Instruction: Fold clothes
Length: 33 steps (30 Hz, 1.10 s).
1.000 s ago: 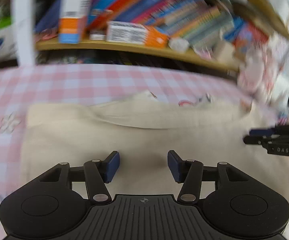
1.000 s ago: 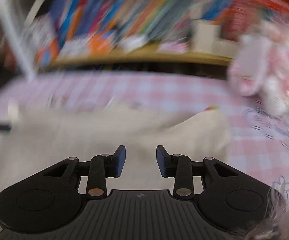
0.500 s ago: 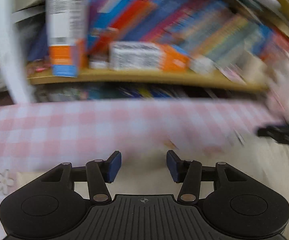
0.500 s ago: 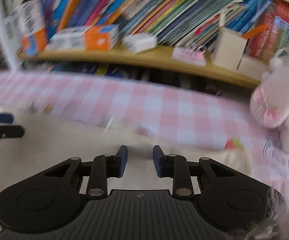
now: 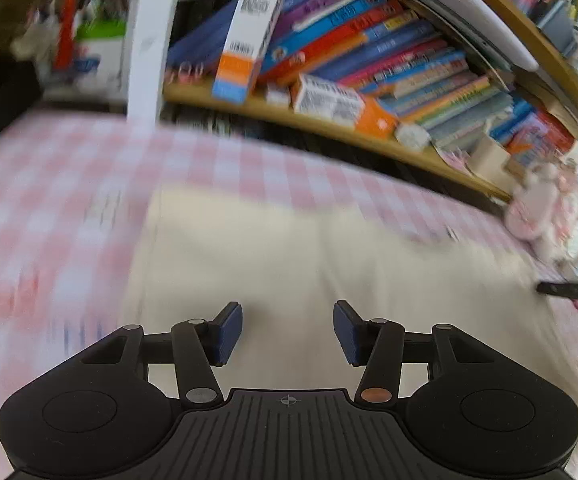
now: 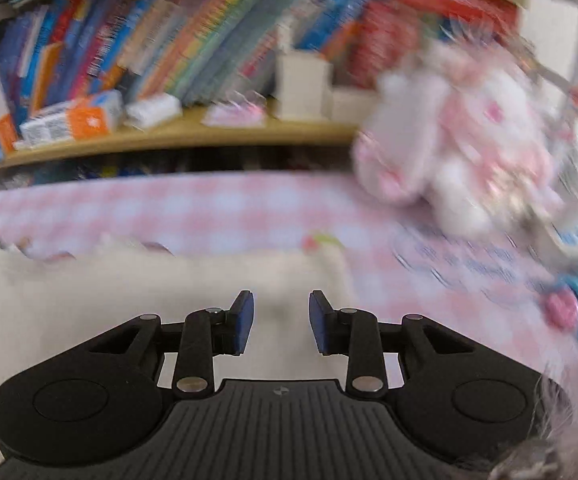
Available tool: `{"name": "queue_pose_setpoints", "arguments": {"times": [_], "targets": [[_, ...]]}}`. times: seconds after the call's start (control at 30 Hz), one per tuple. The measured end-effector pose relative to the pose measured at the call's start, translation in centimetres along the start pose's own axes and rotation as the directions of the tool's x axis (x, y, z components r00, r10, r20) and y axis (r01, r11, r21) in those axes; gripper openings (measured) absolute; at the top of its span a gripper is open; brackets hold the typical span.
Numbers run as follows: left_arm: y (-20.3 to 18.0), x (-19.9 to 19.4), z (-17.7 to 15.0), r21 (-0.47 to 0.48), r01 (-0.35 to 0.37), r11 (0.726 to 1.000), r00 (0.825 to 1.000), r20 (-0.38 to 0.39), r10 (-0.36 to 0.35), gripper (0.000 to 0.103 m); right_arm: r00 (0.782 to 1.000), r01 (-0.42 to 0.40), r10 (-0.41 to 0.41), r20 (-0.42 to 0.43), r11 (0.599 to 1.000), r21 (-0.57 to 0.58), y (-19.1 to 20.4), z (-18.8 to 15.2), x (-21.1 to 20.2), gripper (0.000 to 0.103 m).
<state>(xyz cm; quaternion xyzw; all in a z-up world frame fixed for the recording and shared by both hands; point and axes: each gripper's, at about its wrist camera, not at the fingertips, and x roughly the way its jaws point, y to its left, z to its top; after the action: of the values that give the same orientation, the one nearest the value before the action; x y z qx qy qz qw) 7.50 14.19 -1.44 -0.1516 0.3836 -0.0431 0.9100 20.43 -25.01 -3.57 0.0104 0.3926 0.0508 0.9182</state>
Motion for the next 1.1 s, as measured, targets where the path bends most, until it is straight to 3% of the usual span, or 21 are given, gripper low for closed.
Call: {"name": "queue_pose_setpoints", "arguments": {"times": [0.07, 0.23, 0.27, 0.3, 0.33, 0.4, 0.43, 0.5, 0.53, 0.63, 0.67, 0.73, 0.9, 1.1], "targets": [[-0.6, -1.7, -2.0, -0.008, 0.009, 1.0, 1.0, -0.015, -0.009, 0.05, 1.0, 0.024, -0.024, -0.017, 1.0, 0.014, -1.4, -1.2, -0.5, 0.029], [-2.5, -4.1, -5.8, -0.028, -0.007, 1.0, 1.0, -0.019, 0.006, 0.056, 0.999, -0.04, 0.041, -0.027, 0.998, 0.043, -2.4, -0.9, -0.9, 0.029], [-2.8, -4.6, -6.3, -0.043, -0.021, 0.999, 1.0, -0.012, 0.02, 0.056, 0.998, -0.054, 0.056, -0.029, 0.997, 0.049, -2.5, -0.9, -1.0, 0.024], [-3.1, -4.9, -6.8, -0.063, -0.026, 0.998, 1.0, -0.009, 0.025, 0.057, 0.997, -0.068, 0.07, -0.03, 0.996, 0.055, -2.7, -0.8, -1.1, 0.009], [-3.3, -5.1, -7.3, -0.072, -0.034, 0.997, 0.999, -0.011, 0.034, 0.057, 0.996, -0.082, 0.084, -0.032, 0.995, 0.061, -2.9, -0.7, -1.2, 0.006], [-3.9, -5.3, -8.3, -0.078, -0.057, 0.995, 0.998, -0.016, 0.056, 0.057, 0.993, -0.109, 0.112, -0.035, 0.991, 0.072, -3.2, -0.5, -1.4, 0.006], [-4.1, -5.2, -8.6, -0.078, -0.072, 0.994, 0.997, -0.014, 0.071, 0.057, 0.992, -0.126, 0.126, 0.003, 0.991, 0.05, -3.0, -0.4, -2.1, 0.006], [-4.6, -5.2, -9.0, -0.093, -0.098, 0.991, 0.995, -0.009, 0.098, 0.062, 0.992, -0.111, 0.112, 0.055, 0.994, -0.011, -2.7, -0.6, -2.9, 0.006], [-4.9, -5.3, -9.1, -0.109, -0.109, 0.988, 0.994, -0.005, 0.109, 0.062, 0.994, -0.105, 0.105, 0.037, 0.994, -0.013, -2.8, -0.8, -2.3, 0.006], [-5.5, -6.0, -8.9, -0.174, -0.114, 0.978, 0.993, 0.009, 0.118, 0.064, 0.994, -0.1, 0.101, -0.045, 0.995, 0.009, -3.6, -1.5, -0.1, 0.012], [-5.7, -6.3, -8.9, -0.192, -0.112, 0.975, 0.993, 0.017, 0.117, 0.066, 0.993, -0.105, 0.106, -0.058, 0.994, 0.009, -3.9, -1.9, 0.3, 0.018], [-6.2, -6.9, -9.0, -0.204, -0.121, 0.971, 0.991, 0.033, 0.13, 0.071, 0.99, -0.133, 0.133, -0.043, 0.991, 0.009, -4.6, -2.4, -0.5, 0.04], [-7.6, -7.6, -10.0, -0.186, -0.18, 0.966, 0.981, 0.04, 0.191, 0.072, 0.964, -0.248, 0.255, -0.078, 0.965, 0.083, -7.4, -6.1, -5.7, 0.042], [-9.5, -7.2, -11.8, -0.185, -0.222, 0.957, 0.973, 0.019, 0.23, 0.077, 0.91, -0.344, 0.374, -0.18, 0.923, 0.173, -9.0, -11.0, -11.6, 0.042]]}}
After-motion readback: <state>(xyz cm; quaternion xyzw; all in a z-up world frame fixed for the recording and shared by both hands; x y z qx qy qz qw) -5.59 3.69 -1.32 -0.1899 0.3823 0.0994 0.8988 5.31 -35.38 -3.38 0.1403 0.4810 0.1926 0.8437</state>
